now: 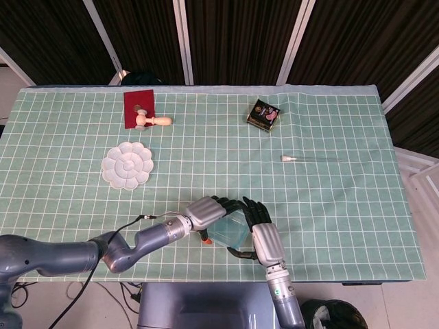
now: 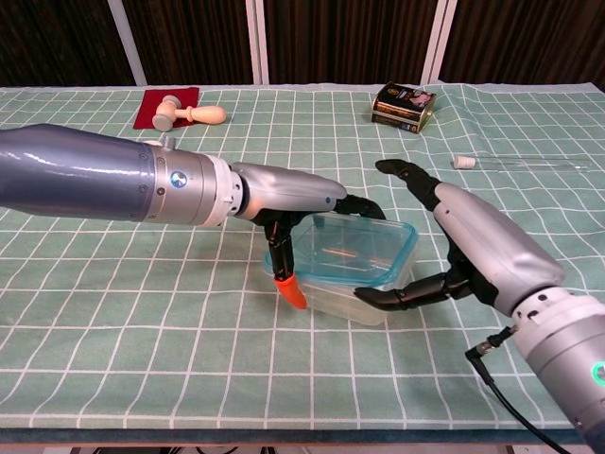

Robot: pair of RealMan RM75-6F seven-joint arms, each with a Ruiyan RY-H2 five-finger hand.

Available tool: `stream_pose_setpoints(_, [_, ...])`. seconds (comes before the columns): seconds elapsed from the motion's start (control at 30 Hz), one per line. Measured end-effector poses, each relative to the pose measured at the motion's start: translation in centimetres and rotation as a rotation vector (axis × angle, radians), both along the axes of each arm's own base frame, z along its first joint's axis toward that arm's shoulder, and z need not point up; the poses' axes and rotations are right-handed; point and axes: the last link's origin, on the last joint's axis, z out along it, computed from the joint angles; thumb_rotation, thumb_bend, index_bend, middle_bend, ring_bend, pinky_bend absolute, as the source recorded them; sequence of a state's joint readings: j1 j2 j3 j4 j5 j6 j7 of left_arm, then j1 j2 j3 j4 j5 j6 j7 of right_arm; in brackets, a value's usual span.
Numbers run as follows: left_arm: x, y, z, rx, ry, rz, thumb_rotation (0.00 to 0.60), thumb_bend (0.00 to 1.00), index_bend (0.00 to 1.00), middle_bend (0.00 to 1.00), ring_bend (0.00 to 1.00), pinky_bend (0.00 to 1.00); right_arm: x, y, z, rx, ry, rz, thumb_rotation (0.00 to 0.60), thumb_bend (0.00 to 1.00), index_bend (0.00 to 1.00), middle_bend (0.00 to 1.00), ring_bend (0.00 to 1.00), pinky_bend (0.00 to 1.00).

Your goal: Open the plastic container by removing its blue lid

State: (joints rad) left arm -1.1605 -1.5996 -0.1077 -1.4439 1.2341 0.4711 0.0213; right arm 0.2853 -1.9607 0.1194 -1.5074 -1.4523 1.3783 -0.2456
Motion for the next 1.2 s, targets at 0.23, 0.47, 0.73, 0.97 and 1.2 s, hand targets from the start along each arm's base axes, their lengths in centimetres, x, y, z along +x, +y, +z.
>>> stream_pose_setpoints(0.23, [0.09,0.11,0.11,-0.006,0.009,0.000,0.600,0.00,0.05,0.03,0.09,0.28,-0.17,-0.40,0.27,-0.024,0.007,0.015,0.600,0.29,0.00,0.00,0.00,0.00])
stream_pose_setpoints(0.47, [0.05,0.04,0.15,-0.008,0.015,-0.003,0.600,0.00,0.05,0.03,0.09,0.28,-0.35,-0.65,0.55,-0.033,0.017,0.016,0.600,0.29,0.00,0.00,0.00,0.00])
stream_pose_setpoints(0.73, [0.34,0.16,0.31,0.009,-0.003,-0.008,0.600,0.00,0.05,0.03,0.08,0.26,-0.71,-0.32,0.66,-0.028,0.009,0.022,0.600,0.29,0.18,0.00,0.00,0.00])
stream_pose_setpoints(0.97, [0.47,0.46,0.54,0.046,-0.021,-0.014,0.600,0.00,0.05,0.03,0.08,0.26,-0.54,-0.04,0.81,-0.030,-0.030,0.052,0.600,0.29,0.44,0.02,0.00,0.00])
stream_pose_setpoints(1.2, [0.41,0.72,0.75,0.082,-0.034,-0.005,0.600,0.00,0.05,0.03,0.08,0.26,-0.58,0.06,0.76,-0.023,-0.035,0.043,0.600,0.36,0.53,0.03,0.00,0.00])
